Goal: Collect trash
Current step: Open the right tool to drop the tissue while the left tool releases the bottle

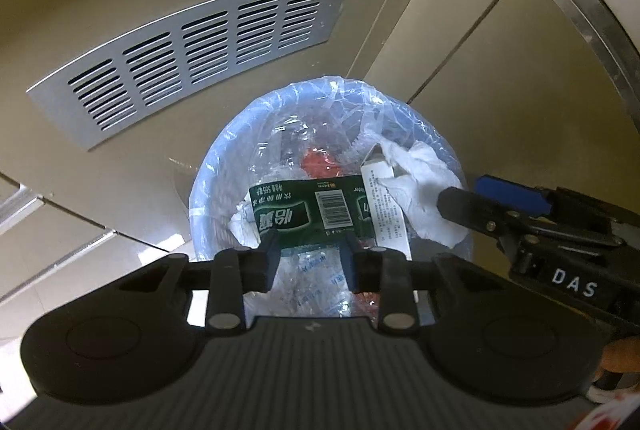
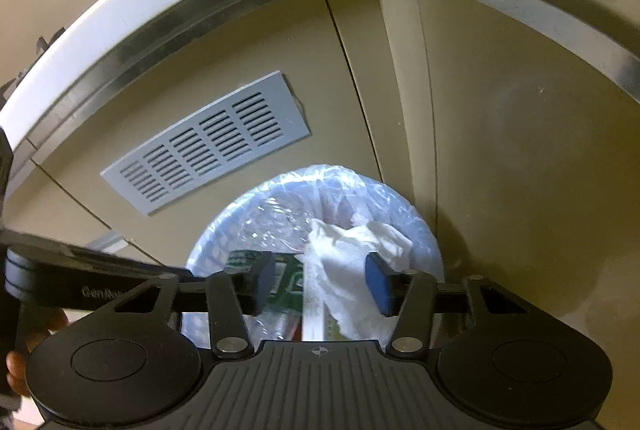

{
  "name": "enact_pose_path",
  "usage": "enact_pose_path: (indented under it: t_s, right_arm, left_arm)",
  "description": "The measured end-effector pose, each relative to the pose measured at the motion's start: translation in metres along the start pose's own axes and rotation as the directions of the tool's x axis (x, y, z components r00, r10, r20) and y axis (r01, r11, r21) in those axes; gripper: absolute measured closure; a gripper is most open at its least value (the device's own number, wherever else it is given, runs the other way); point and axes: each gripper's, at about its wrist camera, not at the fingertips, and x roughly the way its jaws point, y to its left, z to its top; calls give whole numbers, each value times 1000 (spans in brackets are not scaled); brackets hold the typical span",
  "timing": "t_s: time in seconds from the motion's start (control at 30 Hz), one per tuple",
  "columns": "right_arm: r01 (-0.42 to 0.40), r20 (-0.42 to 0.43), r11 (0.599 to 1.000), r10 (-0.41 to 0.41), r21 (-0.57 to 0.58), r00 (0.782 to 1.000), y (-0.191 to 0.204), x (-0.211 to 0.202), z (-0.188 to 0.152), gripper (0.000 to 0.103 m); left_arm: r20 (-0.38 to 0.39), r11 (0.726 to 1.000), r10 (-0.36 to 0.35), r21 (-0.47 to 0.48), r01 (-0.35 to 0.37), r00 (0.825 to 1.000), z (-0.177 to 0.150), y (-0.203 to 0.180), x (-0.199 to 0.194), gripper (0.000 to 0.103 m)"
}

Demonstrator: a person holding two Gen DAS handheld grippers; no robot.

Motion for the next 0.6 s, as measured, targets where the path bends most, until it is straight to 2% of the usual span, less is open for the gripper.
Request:
enact_pose_path:
  t_s: [0.07,0.1,0.2,0.33,0.43,0.6]
  right_arm:
    - [15,-16,1000,-15,-1,1000,-3,5,-2,79]
    - [25,-19,1000,-24,8,1000,-6,8,-2,82]
    - [56,-10,998,-56,14,998,-11,17,-3,85]
    - [101,-55,995,-100,13,993,-17,40,-5,90]
    - [108,-83,994,-107,1,991,-21,55,-6,91]
    - [130,-139,990,-135,-49,981,-19,75,-9,91]
  left_arm:
    - [1,1000,4,10,-4,1000,1,0,3,78]
    - [2,1000,7,14,-7,1000,2,0,4,78]
    - [11,1000,14,25,-14,1000,3,1,10,80]
    - [13,999,24,25,-25,1000,4,5,22,86]
    - [7,999,26,25,-27,1000,4,6,32,91]
    - [-2,998,40,42,-40,999,6,4,48,92]
